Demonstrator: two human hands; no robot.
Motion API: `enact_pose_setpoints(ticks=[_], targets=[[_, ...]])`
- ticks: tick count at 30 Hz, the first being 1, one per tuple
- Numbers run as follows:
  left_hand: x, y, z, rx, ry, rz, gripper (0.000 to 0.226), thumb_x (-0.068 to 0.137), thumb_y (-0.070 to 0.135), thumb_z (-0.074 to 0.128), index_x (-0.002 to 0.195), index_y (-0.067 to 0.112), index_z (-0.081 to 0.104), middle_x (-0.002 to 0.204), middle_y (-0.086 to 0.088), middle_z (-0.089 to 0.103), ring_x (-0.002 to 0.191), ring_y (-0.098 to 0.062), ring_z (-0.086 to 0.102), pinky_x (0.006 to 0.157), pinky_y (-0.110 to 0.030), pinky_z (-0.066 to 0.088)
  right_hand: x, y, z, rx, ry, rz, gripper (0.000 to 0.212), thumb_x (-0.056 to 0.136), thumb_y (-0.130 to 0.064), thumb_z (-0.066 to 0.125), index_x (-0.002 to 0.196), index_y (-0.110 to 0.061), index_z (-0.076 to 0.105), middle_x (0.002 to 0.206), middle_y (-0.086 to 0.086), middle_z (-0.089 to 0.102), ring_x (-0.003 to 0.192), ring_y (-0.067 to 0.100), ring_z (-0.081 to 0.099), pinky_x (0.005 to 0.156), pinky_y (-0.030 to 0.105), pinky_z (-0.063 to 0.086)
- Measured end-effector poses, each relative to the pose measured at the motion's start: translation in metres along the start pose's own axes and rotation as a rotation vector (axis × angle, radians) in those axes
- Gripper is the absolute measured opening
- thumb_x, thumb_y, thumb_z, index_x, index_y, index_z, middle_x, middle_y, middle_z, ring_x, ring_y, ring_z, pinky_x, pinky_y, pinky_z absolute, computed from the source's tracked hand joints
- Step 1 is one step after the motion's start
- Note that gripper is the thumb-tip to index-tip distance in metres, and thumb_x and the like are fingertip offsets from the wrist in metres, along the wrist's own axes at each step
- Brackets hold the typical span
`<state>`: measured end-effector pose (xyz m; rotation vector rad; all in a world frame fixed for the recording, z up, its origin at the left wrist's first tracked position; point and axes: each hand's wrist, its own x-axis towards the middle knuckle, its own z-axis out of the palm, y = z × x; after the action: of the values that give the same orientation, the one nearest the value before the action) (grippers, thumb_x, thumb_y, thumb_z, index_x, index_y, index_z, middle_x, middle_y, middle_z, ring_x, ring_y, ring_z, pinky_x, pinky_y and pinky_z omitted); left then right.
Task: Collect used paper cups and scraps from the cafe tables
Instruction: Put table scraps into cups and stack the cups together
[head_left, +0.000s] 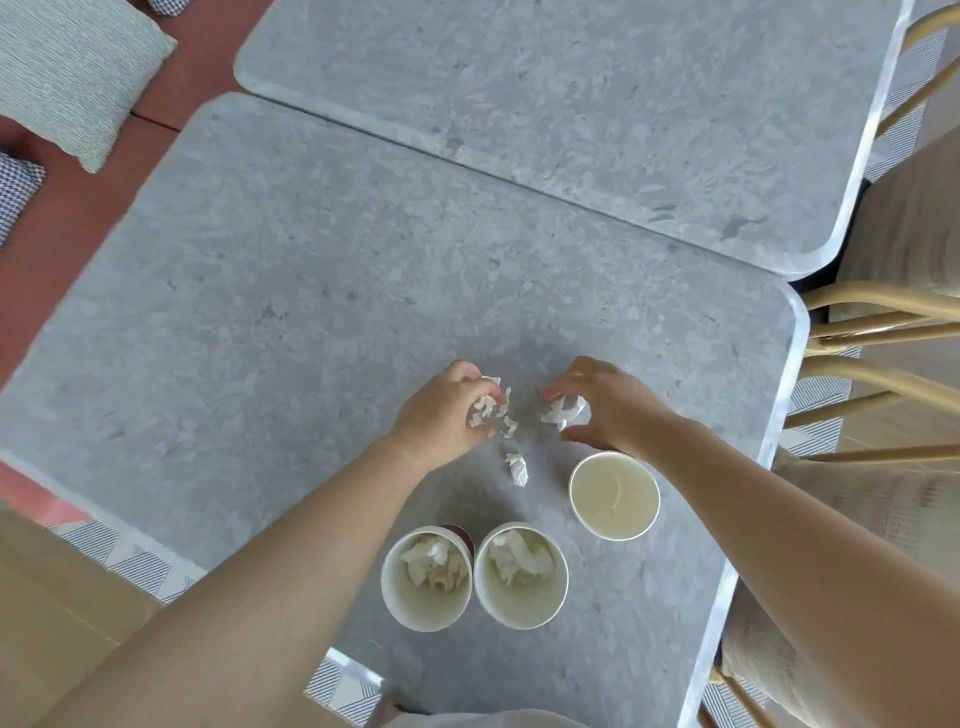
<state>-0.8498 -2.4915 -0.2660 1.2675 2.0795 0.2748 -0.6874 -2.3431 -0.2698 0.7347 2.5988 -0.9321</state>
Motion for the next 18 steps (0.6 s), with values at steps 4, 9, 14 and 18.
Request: enact_pose_setpoints(ticks=[4, 9, 14, 18], targets=[[-0.004, -0.006, -0.002, 0.033, -0.035, 0.029, 0.048, 0.071, 0.014, 0.075, 0.113, 0.029, 0.058, 0.122, 0.002, 0.045, 0.1, -0.016, 0.053, 0.082, -0.03, 0.046, 0.01, -0.002, 0.001, -0.034, -0.025, -0.025, 0.018, 0.076, -0.027, 0.072, 0.094, -0.027, 0.068, 0.096, -0.001, 0.056, 0.093, 0.019, 0.055, 0.078, 0.03, 0.045], [-0.001, -0.004, 0.003, -0.012, 0.021, -0.005, 0.031, 0.078, 0.013, 0.069, 0.106, 0.022, 0.063, 0.11, -0.001, 0.051, 0.09, -0.02, 0.059, 0.08, -0.034, 0.049, 0.021, -0.01, 0.001, 0.014, 0.005, -0.024, 0.015, 0.079, -0.03, 0.067, 0.092, -0.023, 0.068, 0.094, -0.001, 0.061, 0.089, 0.02, 0.057, 0.072, 0.027, 0.042], [-0.003, -0.007, 0.002, -0.008, 0.077, -0.025, 0.015, 0.08, 0.015, 0.065, 0.094, 0.021, 0.064, 0.095, -0.001, 0.053, 0.083, -0.022, 0.061, 0.074, -0.035, 0.049, 0.027, -0.024, 0.004, 0.039, 0.009, -0.09, 0.024, 0.075, -0.032, 0.072, 0.097, -0.027, 0.065, 0.098, -0.004, 0.057, 0.094, 0.017, 0.053, 0.076, 0.033, 0.046], [-0.007, -0.012, 0.0, 0.026, 0.102, -0.05, 0.016, 0.078, 0.021, 0.068, 0.094, 0.025, 0.063, 0.103, 0.004, 0.052, 0.086, -0.017, 0.059, 0.071, -0.033, 0.049, 0.032, -0.033, 0.008, -0.012, -0.063, -0.13, 0.046, 0.07, -0.034, 0.076, 0.111, -0.03, 0.056, 0.103, -0.004, 0.048, 0.099, 0.017, 0.046, 0.084, 0.037, 0.046]])
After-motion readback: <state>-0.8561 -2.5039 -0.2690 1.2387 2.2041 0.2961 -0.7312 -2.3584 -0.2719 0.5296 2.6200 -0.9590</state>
